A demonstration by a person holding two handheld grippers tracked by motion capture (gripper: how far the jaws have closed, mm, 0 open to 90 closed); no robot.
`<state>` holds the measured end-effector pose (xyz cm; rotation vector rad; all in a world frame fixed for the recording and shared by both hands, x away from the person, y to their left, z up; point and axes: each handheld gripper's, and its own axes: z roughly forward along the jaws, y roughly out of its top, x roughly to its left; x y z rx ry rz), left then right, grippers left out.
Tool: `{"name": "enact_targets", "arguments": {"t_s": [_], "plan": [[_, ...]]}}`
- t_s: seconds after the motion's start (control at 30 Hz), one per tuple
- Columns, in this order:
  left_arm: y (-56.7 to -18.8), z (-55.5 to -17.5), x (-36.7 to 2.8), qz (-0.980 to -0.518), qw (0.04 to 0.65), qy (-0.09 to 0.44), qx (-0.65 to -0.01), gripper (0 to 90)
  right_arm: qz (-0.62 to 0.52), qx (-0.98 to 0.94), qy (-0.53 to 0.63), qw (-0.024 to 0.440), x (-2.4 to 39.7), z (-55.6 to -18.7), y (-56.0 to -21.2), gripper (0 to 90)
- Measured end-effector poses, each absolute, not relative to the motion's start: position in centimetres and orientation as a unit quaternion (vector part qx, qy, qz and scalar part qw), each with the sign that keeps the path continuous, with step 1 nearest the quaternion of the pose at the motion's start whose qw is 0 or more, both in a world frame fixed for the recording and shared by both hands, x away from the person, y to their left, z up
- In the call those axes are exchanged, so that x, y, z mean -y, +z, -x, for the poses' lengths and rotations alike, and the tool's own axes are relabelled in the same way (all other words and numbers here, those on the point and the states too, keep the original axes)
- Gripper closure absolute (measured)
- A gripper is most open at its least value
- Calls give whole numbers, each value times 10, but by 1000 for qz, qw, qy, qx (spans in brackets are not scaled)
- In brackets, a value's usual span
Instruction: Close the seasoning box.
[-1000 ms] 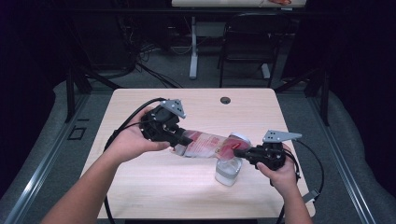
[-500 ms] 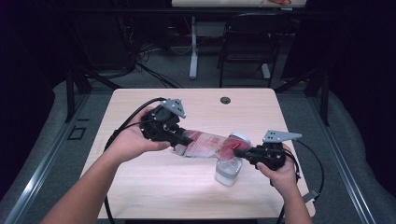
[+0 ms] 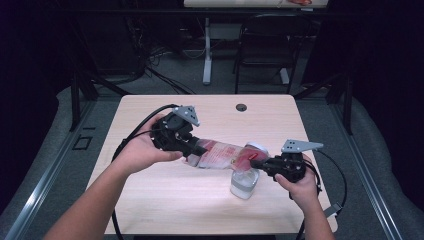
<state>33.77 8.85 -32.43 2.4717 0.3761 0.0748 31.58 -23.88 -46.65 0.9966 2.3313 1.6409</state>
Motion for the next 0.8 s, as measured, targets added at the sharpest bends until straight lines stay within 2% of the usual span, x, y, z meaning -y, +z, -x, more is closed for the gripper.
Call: {"name": "enact_targets", "arguments": {"t_s": [0.8], "plan": [[-323, -339, -88, -938, 317, 29, -141, 725, -330, -771, 542, 59, 239, -317, -468, 809]]}}
